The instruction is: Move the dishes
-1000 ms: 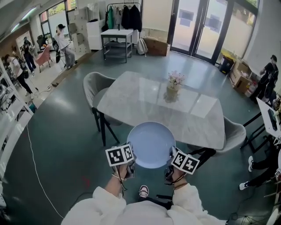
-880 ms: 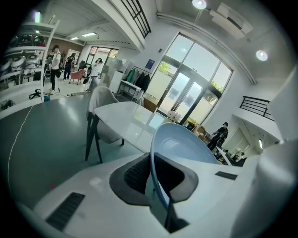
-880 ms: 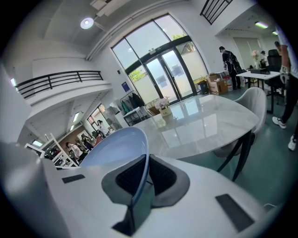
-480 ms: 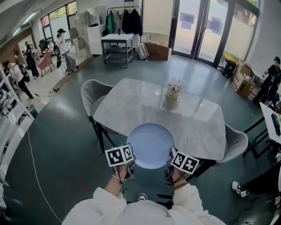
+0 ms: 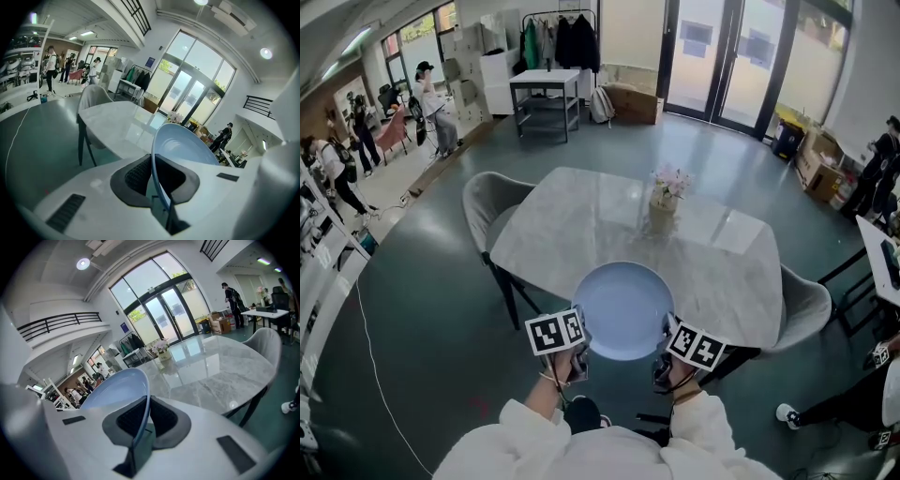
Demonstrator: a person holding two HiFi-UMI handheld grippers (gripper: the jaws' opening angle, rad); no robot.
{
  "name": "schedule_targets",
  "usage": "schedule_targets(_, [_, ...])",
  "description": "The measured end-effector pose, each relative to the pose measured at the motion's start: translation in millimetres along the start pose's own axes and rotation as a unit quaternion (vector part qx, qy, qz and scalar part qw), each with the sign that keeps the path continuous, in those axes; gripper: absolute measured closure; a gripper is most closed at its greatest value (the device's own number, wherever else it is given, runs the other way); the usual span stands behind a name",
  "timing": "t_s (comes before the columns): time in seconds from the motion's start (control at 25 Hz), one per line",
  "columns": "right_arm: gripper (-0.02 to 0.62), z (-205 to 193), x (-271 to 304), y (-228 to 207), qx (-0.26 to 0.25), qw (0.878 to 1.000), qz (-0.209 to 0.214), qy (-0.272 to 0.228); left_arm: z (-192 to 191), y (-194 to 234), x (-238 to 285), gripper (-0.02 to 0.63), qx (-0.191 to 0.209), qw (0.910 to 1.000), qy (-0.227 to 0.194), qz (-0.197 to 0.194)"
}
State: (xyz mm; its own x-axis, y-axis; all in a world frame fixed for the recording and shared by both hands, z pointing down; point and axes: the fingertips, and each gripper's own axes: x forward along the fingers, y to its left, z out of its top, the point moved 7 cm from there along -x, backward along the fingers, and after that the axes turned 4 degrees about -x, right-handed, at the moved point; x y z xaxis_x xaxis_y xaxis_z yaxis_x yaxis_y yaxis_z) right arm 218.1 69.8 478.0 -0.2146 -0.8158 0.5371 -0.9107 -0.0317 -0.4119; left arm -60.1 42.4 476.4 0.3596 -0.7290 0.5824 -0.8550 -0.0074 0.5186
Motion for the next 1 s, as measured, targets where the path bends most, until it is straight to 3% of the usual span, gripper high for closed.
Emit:
schedule_targets(0.36, [0.522,12.0,25.2,2.8,0.003,1.000,-0.006,0.006,20.9,5.5,24.9,0.584,0.000,1.0000,0.009,-0.002])
schedule_targets(1.0, [0.522,69.7,96.6,27.2,-0.016,1.000,-0.025,0.000,96.9,19.3,93.9,0.584,-0.019,0.9995,0.011,-0.025])
